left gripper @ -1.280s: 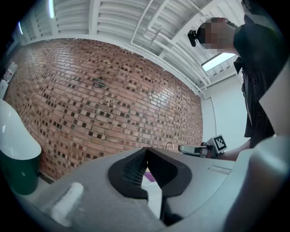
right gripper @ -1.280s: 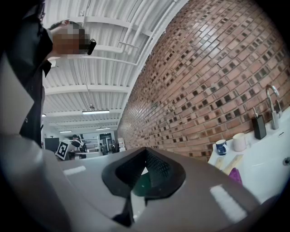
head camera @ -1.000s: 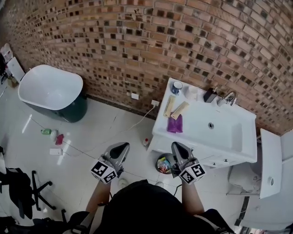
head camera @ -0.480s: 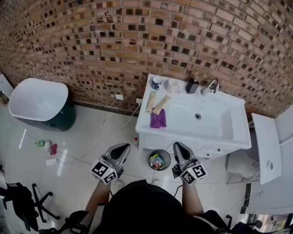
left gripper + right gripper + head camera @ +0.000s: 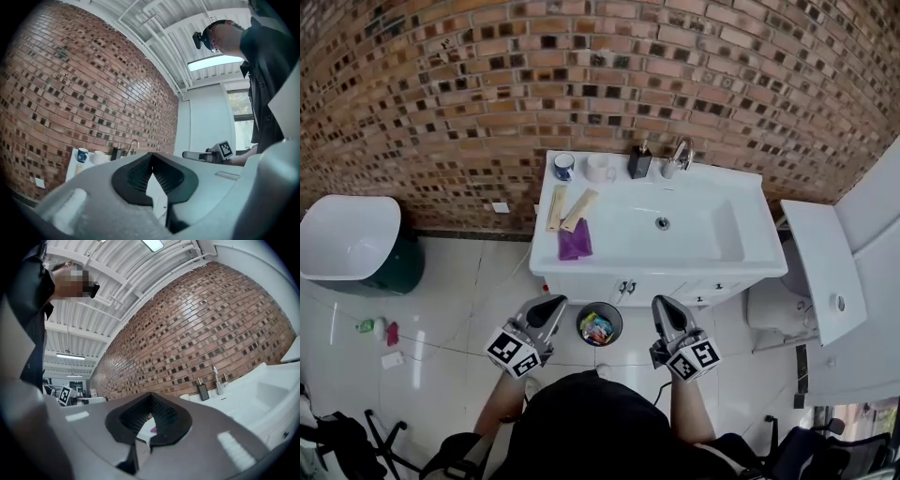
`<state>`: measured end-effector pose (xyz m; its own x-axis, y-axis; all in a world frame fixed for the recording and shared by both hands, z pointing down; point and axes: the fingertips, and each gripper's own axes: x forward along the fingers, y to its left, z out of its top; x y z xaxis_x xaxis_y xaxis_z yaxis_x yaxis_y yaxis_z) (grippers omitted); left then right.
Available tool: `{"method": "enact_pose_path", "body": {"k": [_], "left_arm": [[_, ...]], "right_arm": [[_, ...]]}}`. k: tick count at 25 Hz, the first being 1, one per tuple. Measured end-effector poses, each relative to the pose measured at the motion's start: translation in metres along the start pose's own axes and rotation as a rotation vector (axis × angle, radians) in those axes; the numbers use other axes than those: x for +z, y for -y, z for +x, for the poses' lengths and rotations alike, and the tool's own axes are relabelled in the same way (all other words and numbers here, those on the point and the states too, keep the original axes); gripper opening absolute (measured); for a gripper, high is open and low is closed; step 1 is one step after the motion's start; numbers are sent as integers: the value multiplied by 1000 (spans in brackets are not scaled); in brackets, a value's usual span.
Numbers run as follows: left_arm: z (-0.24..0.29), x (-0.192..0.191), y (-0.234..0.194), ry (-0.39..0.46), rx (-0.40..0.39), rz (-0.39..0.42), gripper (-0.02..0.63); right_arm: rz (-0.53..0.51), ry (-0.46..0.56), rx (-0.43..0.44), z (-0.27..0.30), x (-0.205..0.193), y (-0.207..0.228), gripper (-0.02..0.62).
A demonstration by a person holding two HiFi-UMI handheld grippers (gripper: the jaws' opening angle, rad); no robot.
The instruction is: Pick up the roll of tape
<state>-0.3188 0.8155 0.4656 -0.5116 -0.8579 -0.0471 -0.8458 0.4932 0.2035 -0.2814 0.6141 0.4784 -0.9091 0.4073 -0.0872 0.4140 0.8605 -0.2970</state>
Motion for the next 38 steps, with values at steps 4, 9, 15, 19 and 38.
{"method": "enact_pose_path", "body": {"k": [4,9,15,19,38], "left_arm": [[28,-10,20,-3,-56,-26,2],[52,-10,36,-19,-140,-8,2],[74,-4,25,-47,-245,-14,2],[92,-3,24,-64,-341,-26,2],[140,-23,112,-162,-868,-99,2]], "right_arm": [[-15,-6,-34,-27,5,18,5],[-12,7,-110,-47,4,31,5],[14,93,-211,-50,19,25,6],[-17,98,-319,-66,15,27,5],[-147,214,-828,-187,37,-14,6]]}}
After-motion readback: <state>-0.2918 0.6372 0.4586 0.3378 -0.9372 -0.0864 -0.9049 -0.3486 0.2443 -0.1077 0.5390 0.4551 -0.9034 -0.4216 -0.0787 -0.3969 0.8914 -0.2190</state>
